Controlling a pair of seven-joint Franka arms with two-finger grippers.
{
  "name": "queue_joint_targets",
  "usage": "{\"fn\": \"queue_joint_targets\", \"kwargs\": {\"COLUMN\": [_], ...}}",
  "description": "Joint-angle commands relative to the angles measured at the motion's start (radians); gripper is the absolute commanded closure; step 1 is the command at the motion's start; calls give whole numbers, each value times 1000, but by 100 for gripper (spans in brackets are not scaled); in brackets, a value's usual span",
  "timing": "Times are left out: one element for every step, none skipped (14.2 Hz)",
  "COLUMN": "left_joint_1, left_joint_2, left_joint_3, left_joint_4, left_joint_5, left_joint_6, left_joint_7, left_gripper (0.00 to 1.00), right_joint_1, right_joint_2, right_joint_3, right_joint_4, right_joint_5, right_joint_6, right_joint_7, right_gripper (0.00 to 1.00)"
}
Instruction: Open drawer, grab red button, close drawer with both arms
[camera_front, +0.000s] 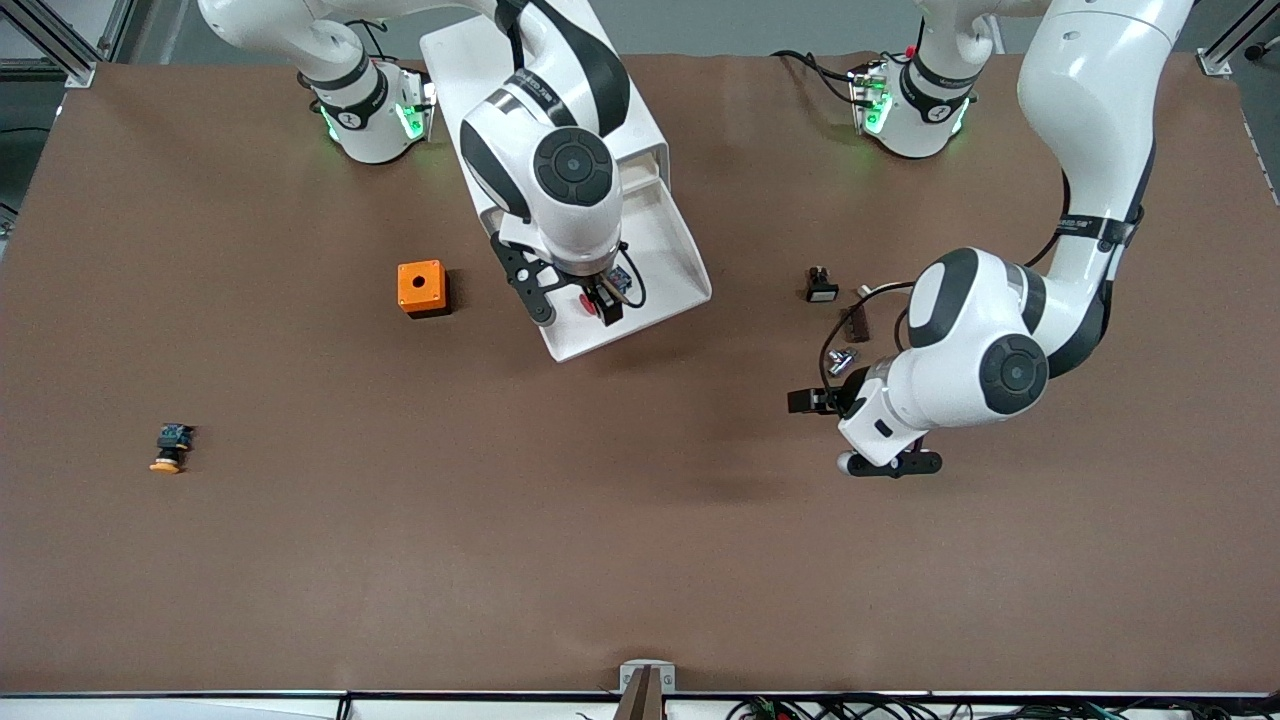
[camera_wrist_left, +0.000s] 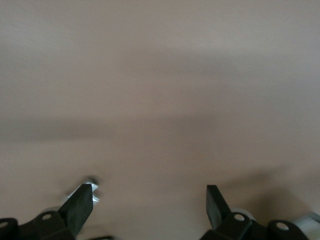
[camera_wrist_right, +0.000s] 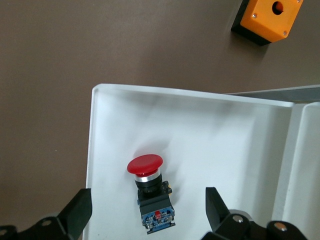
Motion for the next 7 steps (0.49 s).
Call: {"fn": "queue_joint_targets", "kwargs": {"left_joint_1": [0,0,2,3,5,5,3], "left_joint_2": [-20,-24,-38,-41,-46,-46,-44], "left_joint_3": [4,10,11,14,16,15,15], "left_joint_4": [4,4,4,5,7,31,38], "left_joint_5": [57,59,60,63,71,80,83], "left_joint_6": [-15,-15,-15,-15,-15,-15,-15], "left_joint_7": [-17,-17,-38,-81,-126,-156,-187], "left_gripper": [0,0,0,0,0,0,0], "right_joint_1": [25,44,51,53,54,59,68], "right_joint_2": [0,2,9,17,20,31,37], "right_joint_3": [-6,-7,-7,-7,-7,-6,-7], "right_joint_4": [-43,-53,-56,-56,-56,-54,-56], "right_joint_5": [-5,-7,-8,-10,-14,-26,-34], "right_joint_6": [50,62,70,71,71,74,79], "right_joint_7": [26,26,26,26,25,25,25], "right_gripper": [0,0,0,0,0,0,0]}}
